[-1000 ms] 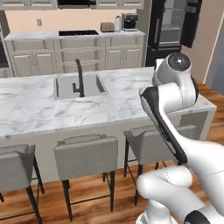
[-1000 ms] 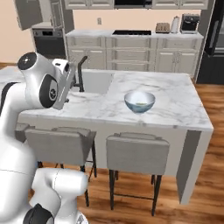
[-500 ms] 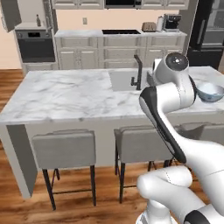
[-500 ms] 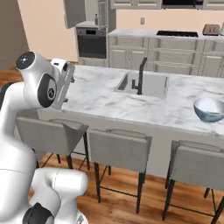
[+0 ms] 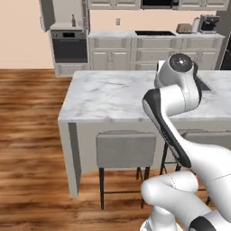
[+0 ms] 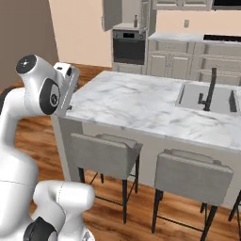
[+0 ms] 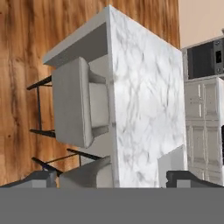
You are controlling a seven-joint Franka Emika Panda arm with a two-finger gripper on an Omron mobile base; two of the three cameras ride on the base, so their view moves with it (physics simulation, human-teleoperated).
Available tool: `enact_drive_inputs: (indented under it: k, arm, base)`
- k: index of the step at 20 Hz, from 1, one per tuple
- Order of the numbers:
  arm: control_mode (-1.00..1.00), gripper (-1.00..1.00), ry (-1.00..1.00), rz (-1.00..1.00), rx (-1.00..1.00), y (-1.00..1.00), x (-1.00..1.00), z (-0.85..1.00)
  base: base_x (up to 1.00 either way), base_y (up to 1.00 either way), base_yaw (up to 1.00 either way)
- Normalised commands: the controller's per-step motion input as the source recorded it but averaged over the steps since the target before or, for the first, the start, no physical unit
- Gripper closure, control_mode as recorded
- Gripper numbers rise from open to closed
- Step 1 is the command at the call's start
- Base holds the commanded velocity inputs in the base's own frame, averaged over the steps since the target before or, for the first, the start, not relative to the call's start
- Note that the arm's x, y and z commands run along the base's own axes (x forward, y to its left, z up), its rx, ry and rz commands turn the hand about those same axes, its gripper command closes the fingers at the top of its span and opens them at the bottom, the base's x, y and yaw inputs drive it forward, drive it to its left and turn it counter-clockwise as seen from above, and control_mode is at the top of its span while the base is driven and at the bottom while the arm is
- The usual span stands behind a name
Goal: There is a bowl on the dining counter. Grab a lemon wedge from the fridge and place it in the bowl. Then get the liquor bottle and glass cup from the cabinet and place them next to the bowl.
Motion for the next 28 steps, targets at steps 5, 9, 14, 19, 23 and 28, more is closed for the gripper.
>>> enact_drive_inputs:
  k: [5, 9, 14, 19, 23, 28]
  arm:
    - [1.0, -1.0, 0.0, 0.0, 0.0, 0.0, 0.0, 0.0]
    - [1.0, -1.0, 0.0, 0.0, 0.0, 0.0, 0.0, 0.0]
    - [1.0, -1.0, 0.0, 0.0, 0.0, 0.0, 0.0, 0.0]
    - [1.0, -1.0, 0.0, 0.0, 0.0, 0.0, 0.0, 0.0]
    - [1.0, -1.0, 0.0, 0.0, 0.0, 0.0, 0.0, 0.0]
    - [1.0, -1.0, 0.0, 0.0, 0.0, 0.0, 0.0, 0.0]
  base:
    - [0.0, 1.0, 0.16]
    - [0.0, 1.0, 0.13]
    - [0.26, 1.0, 0.06]
    - [0.5, 1.0, 0.0]
    - [0.65, 1.0, 0.0]
    - [0.91, 1.0, -0.07]
